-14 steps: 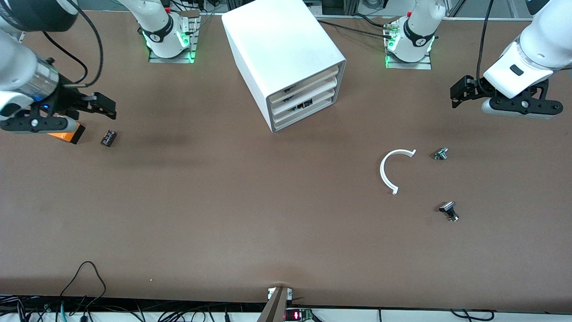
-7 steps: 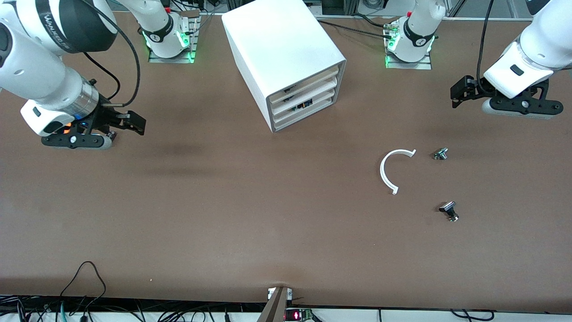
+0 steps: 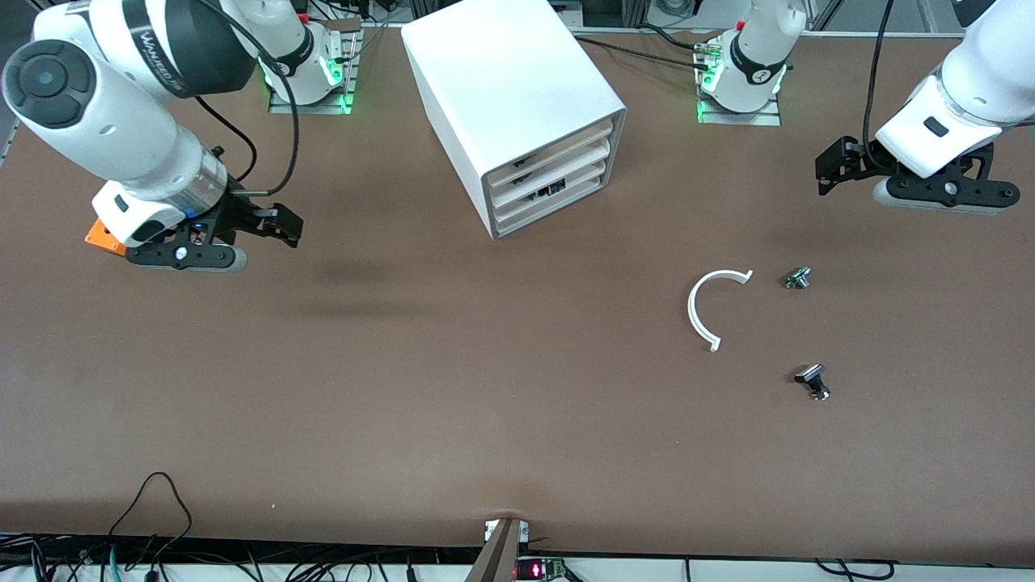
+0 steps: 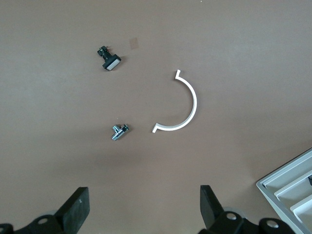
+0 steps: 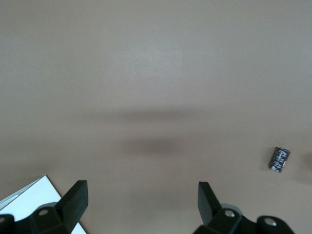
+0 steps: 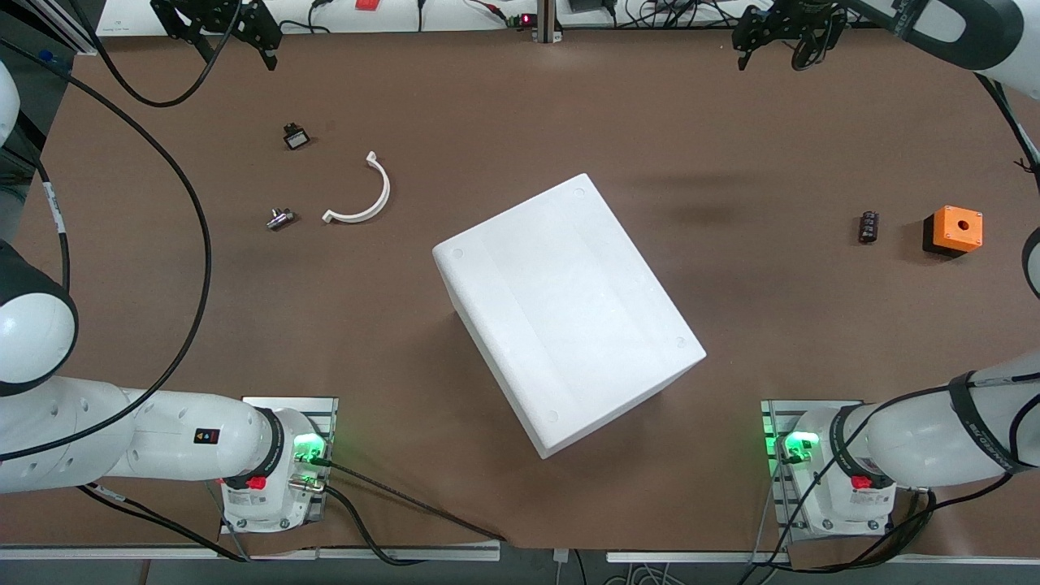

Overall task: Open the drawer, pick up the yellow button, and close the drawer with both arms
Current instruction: 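Move the right gripper toward the front of the white cabinet, then reach the left gripper to the drawer handle and grasp it, then pull the drawer open with the left gripper while the right gripper approaches, then grasp the yellow button with the right gripper while the left gripper withdraws, then lift the button out with the right gripper while the left gripper returns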

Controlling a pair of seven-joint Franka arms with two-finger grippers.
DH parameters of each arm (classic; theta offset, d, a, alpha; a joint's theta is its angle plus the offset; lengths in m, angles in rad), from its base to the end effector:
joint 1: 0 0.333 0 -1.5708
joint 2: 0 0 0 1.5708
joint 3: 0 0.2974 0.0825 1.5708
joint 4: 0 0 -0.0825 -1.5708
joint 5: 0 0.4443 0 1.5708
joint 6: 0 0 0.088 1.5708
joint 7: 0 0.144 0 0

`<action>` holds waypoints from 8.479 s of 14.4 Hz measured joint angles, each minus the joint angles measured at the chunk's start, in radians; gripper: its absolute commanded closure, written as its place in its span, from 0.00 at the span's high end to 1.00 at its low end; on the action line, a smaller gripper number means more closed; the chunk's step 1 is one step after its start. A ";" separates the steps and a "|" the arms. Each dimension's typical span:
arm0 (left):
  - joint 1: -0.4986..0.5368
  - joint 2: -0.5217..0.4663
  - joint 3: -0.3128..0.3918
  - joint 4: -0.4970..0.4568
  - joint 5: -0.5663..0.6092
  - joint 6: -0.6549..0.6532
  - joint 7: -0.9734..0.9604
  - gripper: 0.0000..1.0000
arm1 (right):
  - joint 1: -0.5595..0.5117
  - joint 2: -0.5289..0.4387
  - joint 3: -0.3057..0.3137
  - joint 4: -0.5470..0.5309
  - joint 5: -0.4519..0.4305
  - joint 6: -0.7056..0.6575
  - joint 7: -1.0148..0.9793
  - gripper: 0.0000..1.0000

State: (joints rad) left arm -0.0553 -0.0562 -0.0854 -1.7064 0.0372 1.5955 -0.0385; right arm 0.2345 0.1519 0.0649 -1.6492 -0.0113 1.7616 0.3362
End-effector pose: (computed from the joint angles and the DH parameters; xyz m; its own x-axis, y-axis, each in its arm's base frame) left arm 0.5899 -0.0791 0.5330 0.9933 -0.1024 -0.0532 -0.1048 -0.9935 -0.0440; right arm 0.6317 0.1918 0.4462 0.9987 -0.0352 -0.0366 -0.0347 -0.9993 0.0140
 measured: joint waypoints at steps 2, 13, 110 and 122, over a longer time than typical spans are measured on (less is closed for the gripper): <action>0.000 0.000 0.000 0.000 0.000 0.000 0.000 1.00 | 0.021 0.016 0.000 0.003 0.000 0.010 0.024 1.00; 0.005 0.003 0.007 0.001 0.000 0.001 0.000 1.00 | 0.112 0.093 0.000 0.069 0.000 0.022 0.169 1.00; 0.275 0.501 -0.238 0.262 -0.074 0.010 -0.273 0.99 | 0.624 0.545 -0.008 0.562 0.086 0.029 1.320 0.00; 0.092 0.492 -0.294 0.135 -0.073 0.204 -0.713 0.95 | 0.356 0.421 -0.127 0.569 0.087 -0.180 0.429 0.00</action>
State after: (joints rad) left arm 0.0371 0.4357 -0.3791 -1.5714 -0.0361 1.7996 -0.7516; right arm 0.5910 0.5733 -0.0616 -1.0801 0.0754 1.5812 0.7649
